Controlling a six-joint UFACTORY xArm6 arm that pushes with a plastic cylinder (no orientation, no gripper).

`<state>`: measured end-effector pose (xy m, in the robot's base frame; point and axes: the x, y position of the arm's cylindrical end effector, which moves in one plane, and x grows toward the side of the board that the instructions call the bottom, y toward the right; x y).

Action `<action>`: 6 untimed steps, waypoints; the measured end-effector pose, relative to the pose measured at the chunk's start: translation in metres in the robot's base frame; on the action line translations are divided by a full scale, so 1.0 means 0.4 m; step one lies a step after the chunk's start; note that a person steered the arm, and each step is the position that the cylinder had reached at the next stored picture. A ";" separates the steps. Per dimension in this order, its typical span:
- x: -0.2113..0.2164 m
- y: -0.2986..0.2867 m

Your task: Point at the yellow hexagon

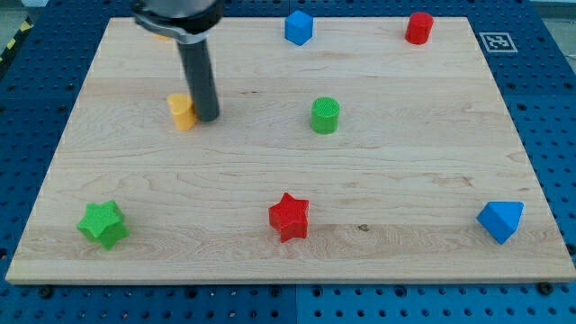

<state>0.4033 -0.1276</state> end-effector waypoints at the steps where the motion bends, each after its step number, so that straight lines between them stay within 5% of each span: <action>1: -0.006 -0.050; 4: -0.435 -0.005; 6: -0.530 -0.017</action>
